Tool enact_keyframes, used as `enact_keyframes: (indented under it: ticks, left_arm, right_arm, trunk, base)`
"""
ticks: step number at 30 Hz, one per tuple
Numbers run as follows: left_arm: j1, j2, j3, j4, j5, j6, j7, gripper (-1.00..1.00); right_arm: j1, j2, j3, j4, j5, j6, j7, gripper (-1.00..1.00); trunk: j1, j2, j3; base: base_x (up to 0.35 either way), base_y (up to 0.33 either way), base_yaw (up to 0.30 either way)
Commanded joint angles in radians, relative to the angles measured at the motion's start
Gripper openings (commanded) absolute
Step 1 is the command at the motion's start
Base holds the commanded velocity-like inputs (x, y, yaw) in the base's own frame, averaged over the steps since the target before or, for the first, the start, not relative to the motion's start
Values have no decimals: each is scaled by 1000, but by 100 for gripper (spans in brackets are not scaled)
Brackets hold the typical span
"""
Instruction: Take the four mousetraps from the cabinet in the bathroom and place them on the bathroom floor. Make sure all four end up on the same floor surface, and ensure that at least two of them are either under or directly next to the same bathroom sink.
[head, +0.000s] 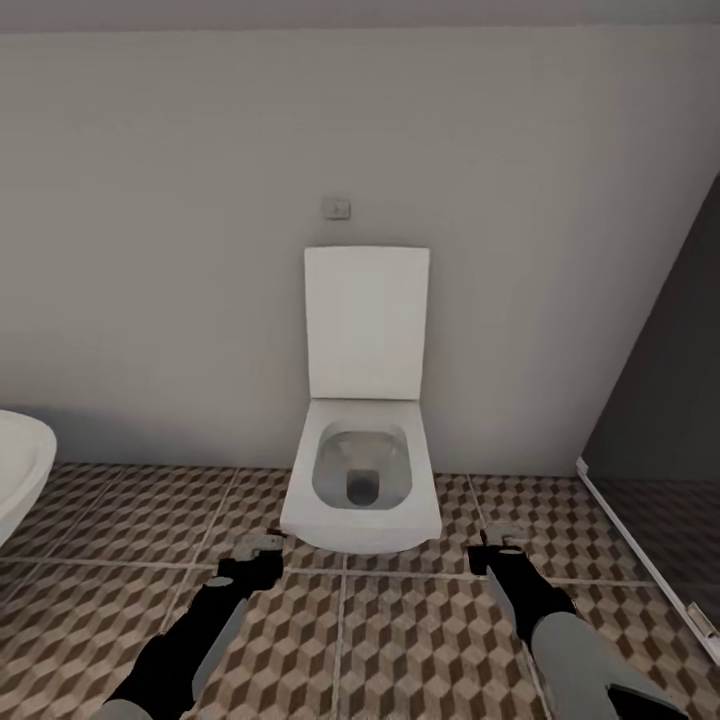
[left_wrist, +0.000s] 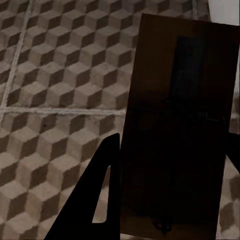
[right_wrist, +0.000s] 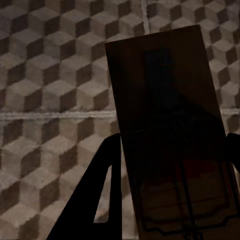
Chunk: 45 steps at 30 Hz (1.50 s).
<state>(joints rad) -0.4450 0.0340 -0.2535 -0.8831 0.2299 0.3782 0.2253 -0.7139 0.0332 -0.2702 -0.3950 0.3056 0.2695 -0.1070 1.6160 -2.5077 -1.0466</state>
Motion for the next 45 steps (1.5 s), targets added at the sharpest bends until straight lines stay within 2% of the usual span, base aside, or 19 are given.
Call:
enact_keyframes:
  ticks: [1,6,8,10,14,21,40,45]
  left_arm:
    - [-11,-5,-4,-4,-6,24,6,-100]
    - [-29,1,8,-5,-5,36,2,-100]
    - [-32,9,39,-4,-4,36,0,-100]
    - [-34,19,98,-3,-4,36,-2,-100]
    - [-35,26,171,6,-15,35,-30,-100]
    - [-38,25,177,9,-17,38,-35,-100]
    - [-38,17,172,5,-17,31,-33,-100]
    - [-38,16,172,-4,-16,29,-26,-100]
  right_arm:
    - [-16,18,-7,14,8,-3,-17,-100]
    - [-25,35,-6,24,8,-6,-29,-100]
    - [-26,37,-6,26,8,-7,-30,-100]
    - [-27,40,-6,28,12,-8,-32,-100]
    - [-27,40,-5,32,13,-12,-33,-100]
    - [-27,41,-3,90,20,-49,-33,-100]
    - [-27,38,2,94,24,-56,-32,-100]
    - [-27,37,2,94,26,-56,-32,-100]
  trunk:
    - [0,-1,-5]
    - [2,-2,-24]
    - [3,-2,-32]
    - [4,-3,-40]
    - [6,-4,-55]
    - [9,-5,-82]
    - [18,-10,-156]
    - [18,-10,-156]
  base:
    - [0,0,0]
    - [0,0,0]
    - [0,0,0]
    - [0,0,0]
    - [0,0,0]
    - [0,0,0]
    - [0,0,0]
    - [0,0,0]
